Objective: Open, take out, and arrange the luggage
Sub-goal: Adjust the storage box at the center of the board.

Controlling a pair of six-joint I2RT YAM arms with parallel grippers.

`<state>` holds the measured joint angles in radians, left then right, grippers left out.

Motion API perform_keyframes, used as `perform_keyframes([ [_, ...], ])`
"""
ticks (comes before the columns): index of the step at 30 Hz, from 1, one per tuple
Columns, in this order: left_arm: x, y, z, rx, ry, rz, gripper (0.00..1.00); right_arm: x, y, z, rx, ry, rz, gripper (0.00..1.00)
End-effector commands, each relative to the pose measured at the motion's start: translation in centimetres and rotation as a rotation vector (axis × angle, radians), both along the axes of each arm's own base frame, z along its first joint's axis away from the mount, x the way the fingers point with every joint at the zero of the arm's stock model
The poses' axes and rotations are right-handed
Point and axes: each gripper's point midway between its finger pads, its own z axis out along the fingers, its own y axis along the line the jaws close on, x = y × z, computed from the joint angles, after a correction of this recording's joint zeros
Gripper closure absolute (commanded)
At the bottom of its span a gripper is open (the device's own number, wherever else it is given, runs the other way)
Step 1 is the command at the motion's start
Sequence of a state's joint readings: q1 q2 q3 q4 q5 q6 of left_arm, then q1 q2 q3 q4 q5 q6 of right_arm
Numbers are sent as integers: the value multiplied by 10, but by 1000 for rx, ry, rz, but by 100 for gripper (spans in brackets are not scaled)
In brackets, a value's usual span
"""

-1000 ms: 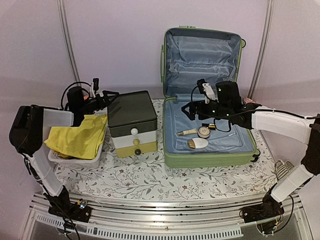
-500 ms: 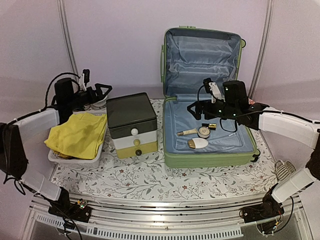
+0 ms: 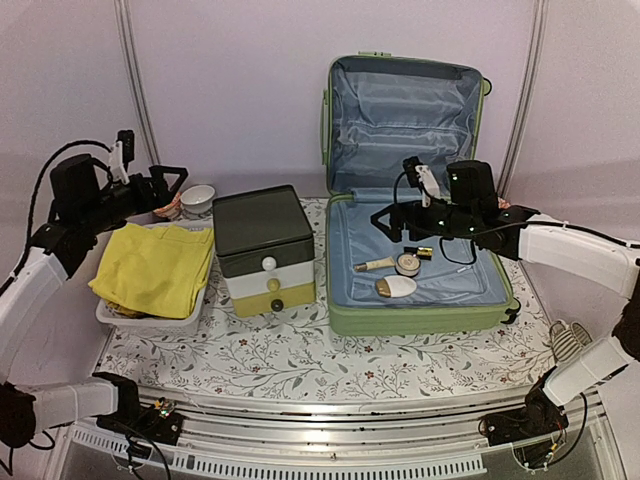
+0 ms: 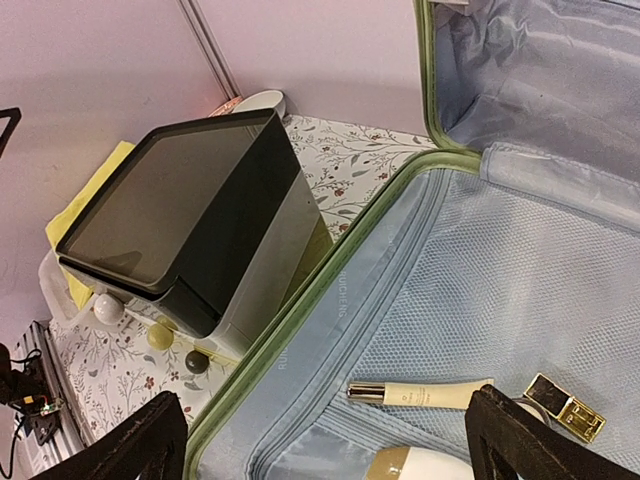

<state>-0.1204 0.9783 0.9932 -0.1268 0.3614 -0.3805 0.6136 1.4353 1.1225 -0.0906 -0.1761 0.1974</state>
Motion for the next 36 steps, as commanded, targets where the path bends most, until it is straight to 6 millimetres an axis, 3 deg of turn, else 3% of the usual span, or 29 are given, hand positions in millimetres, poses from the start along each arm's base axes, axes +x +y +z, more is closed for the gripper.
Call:
perform_keyframes([
  [1,-12,13,-36,32,152,86,2,-12,3,9,20,-1,60,1],
  [8,-54,-19,-61,25,239,-67,4,-34,31,10,47,51,237,1],
  [12,-83,-36,-86,-13,282,-133,6,-48,55,-3,-11,45,304,1],
  [18,-101,-55,-131,-85,415,-199,18,-41,92,-11,-67,15,345,1],
  [24,-101,-73,-141,-62,432,-284,30,-22,109,-24,-98,-6,327,3],
  [36,-65,-66,-177,-19,446,-161,39,19,130,-49,-168,-25,263,15],
])
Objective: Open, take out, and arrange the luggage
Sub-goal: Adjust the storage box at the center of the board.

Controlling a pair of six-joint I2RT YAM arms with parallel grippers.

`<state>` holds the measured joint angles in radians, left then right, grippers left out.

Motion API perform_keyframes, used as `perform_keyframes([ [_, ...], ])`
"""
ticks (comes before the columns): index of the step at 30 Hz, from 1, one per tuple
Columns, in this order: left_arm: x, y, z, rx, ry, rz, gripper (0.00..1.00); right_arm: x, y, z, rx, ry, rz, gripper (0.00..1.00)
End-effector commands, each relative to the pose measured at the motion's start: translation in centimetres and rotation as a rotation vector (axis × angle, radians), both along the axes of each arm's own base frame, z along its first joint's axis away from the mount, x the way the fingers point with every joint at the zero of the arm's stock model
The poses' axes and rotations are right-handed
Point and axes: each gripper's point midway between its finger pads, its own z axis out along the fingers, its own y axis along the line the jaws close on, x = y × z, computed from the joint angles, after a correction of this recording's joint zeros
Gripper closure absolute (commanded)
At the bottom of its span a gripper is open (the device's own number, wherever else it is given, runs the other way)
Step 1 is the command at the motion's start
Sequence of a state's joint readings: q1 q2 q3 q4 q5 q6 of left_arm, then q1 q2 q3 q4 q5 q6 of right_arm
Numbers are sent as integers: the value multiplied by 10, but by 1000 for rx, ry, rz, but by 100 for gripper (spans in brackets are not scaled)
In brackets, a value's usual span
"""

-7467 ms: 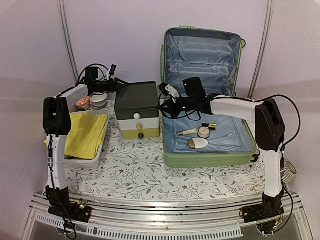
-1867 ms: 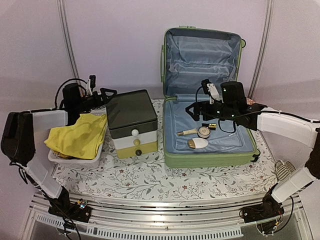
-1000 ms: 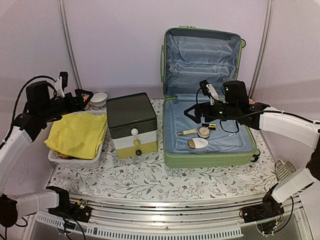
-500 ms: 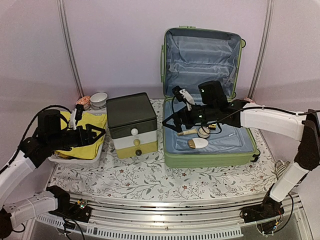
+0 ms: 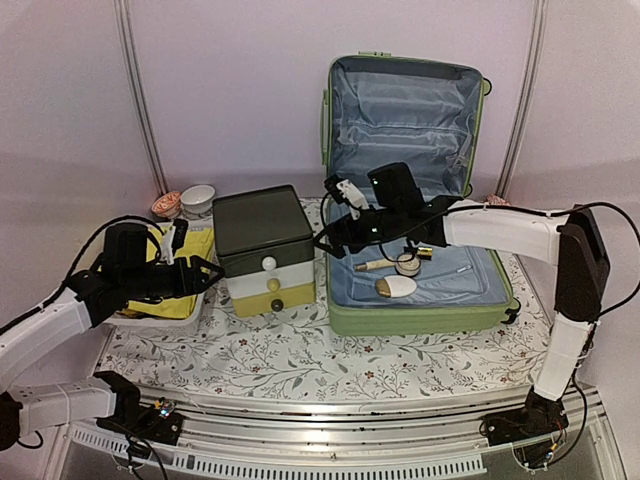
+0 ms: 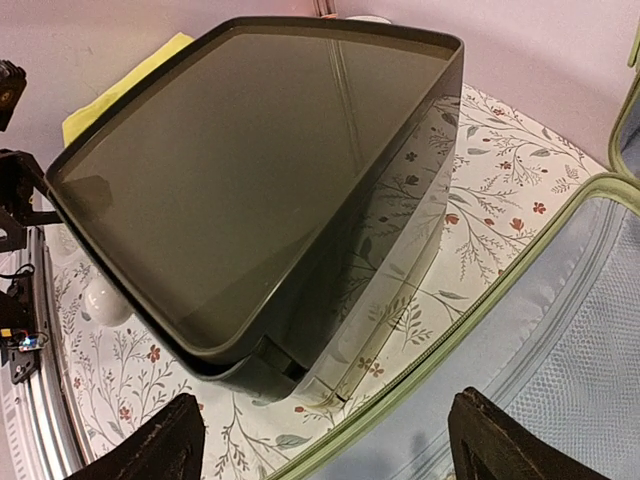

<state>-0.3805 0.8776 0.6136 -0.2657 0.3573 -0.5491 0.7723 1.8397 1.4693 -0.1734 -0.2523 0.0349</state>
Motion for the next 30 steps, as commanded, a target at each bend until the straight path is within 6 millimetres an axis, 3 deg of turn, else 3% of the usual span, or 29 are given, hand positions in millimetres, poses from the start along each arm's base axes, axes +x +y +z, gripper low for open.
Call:
perform_keyframes([
  [1,16,3,-1,21,-55,48,41,19,9,0,-15,-44,-40,17],
  [7,31,6,-11,64,-41,83,45,33,14,-8,-34,-49,-70,25],
  [14,33,5,-4,61,-63,75,46,31,15,-8,-20,-41,-65,29],
  [21,7,-9,-7,17,-50,-25,45,8,-2,9,24,-65,-50,26],
  [30,-39,-25,5,-10,-103,-82,46,-22,-33,13,35,-63,-62,25],
])
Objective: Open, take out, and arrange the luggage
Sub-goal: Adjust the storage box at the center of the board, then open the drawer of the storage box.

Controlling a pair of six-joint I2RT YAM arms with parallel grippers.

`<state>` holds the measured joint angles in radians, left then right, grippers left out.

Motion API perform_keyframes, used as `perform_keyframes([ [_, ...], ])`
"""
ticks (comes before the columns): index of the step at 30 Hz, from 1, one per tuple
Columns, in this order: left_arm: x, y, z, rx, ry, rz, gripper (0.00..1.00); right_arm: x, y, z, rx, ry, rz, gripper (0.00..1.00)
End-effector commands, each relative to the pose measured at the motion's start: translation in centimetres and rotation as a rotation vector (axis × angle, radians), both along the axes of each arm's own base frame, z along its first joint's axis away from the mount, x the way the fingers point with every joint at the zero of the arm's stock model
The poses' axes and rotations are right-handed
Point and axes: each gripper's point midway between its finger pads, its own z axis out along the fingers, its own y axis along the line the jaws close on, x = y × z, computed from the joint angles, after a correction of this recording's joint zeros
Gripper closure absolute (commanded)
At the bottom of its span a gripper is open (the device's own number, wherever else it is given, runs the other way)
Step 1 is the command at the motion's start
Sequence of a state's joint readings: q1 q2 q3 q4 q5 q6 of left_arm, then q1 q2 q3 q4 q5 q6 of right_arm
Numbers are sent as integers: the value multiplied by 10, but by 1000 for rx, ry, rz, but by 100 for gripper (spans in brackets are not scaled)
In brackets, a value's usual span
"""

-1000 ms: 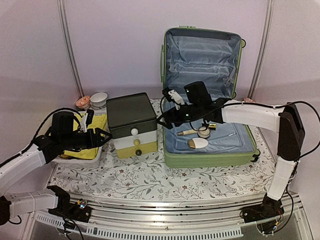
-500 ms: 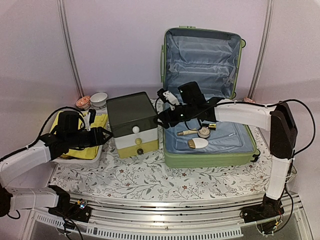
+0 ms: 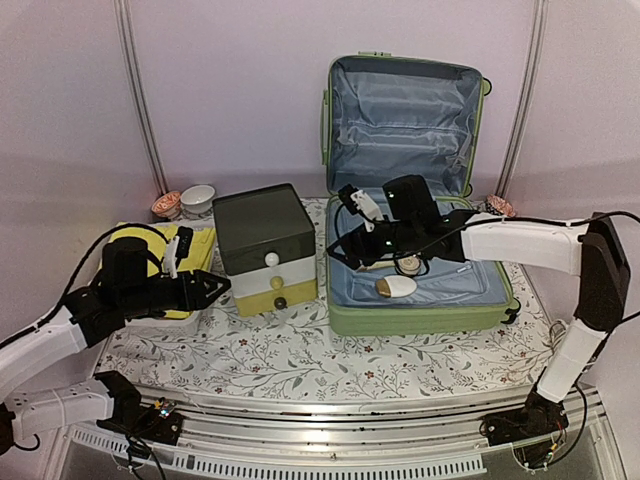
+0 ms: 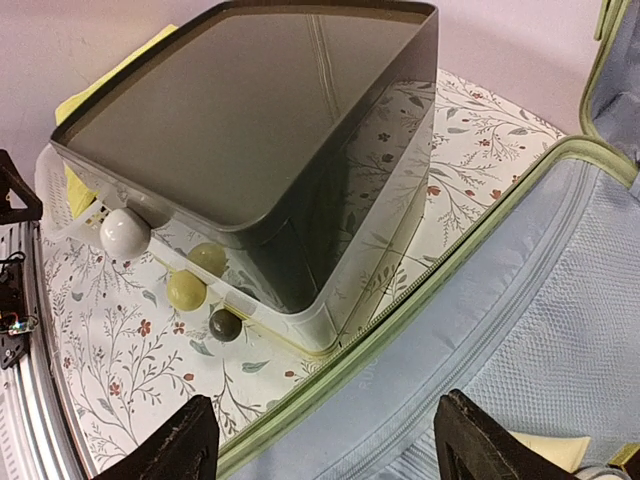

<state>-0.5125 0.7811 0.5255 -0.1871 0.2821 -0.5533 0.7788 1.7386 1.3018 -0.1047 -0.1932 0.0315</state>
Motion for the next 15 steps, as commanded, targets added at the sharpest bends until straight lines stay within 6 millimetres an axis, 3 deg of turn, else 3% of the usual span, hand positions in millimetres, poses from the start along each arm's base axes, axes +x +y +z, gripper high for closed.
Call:
perform_keyframes([
  [1,-19,-8,4,-4,-14,-27,46,-11,-12,24,57,-31,-13,25],
  [7,-38,-25,-13,-12,18,-59,46,-44,-26,13,109,52,24,25],
  [15,-52,-54,-23,50,-54,-146,47,-59,-34,10,195,105,7,23],
])
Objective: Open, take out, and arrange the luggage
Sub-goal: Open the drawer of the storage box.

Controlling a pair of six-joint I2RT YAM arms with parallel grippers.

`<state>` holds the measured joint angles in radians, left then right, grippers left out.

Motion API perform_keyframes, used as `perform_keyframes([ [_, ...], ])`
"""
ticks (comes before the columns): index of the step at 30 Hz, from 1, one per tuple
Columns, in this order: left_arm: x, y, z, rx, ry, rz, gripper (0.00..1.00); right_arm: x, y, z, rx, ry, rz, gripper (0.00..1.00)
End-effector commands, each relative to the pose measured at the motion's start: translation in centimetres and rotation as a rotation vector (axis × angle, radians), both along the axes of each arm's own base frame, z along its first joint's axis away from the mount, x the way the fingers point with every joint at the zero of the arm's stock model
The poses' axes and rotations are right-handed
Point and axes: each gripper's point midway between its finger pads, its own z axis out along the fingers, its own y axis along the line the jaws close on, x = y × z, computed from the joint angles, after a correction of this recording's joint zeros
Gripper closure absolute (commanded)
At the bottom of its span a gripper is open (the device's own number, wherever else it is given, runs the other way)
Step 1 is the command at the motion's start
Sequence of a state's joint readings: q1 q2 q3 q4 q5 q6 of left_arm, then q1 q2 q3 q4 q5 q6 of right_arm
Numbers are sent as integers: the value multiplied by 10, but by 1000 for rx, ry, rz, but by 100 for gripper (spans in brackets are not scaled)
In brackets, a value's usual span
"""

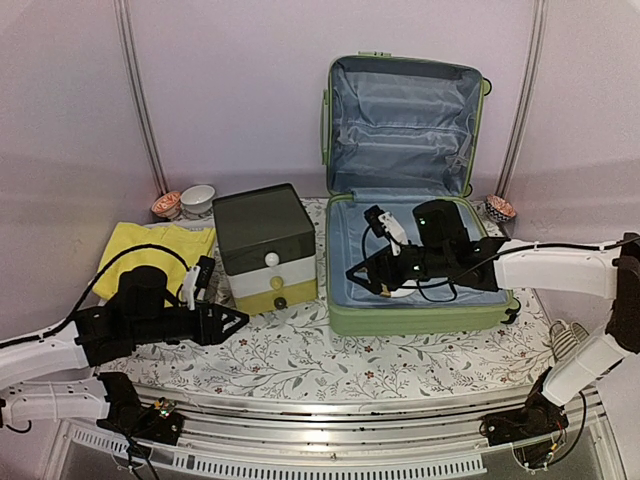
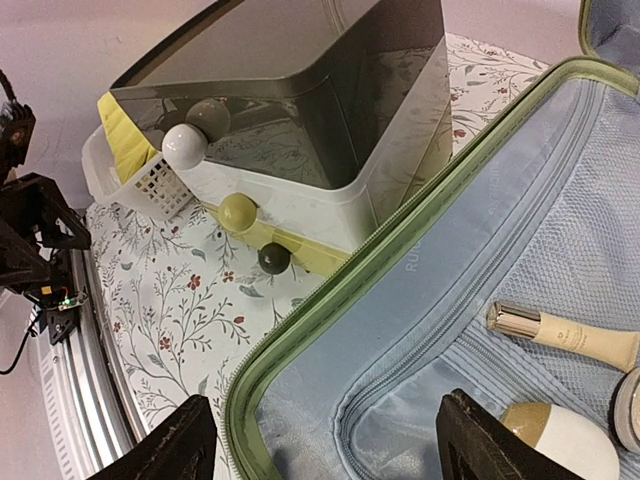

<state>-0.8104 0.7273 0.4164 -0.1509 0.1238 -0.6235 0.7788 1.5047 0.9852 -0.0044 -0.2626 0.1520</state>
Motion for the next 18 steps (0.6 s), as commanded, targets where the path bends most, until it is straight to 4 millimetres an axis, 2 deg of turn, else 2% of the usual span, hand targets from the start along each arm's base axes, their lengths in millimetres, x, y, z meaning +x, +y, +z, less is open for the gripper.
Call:
perform_keyframes([
  [1,-1,-20,5,40,-81,-27,47,-5,4,20,105,9,1,23],
  [7,-3,-43,-20,104,-40,-13,53,-4,-6,20,121,3,-48,24],
  [9,-1,-46,-29,58,7,52,57,-4,-9,21,130,-2,-63,25],
  [12,-2,-47,-37,-113,88,153,59,-5,-13,24,143,-10,-80,25],
  [14,0,-46,-41,-182,100,211,58,-6,-15,25,152,-15,-89,25],
  [18,2,-57,-52,-133,93,265,53,-1,-19,20,139,-9,-109,25],
])
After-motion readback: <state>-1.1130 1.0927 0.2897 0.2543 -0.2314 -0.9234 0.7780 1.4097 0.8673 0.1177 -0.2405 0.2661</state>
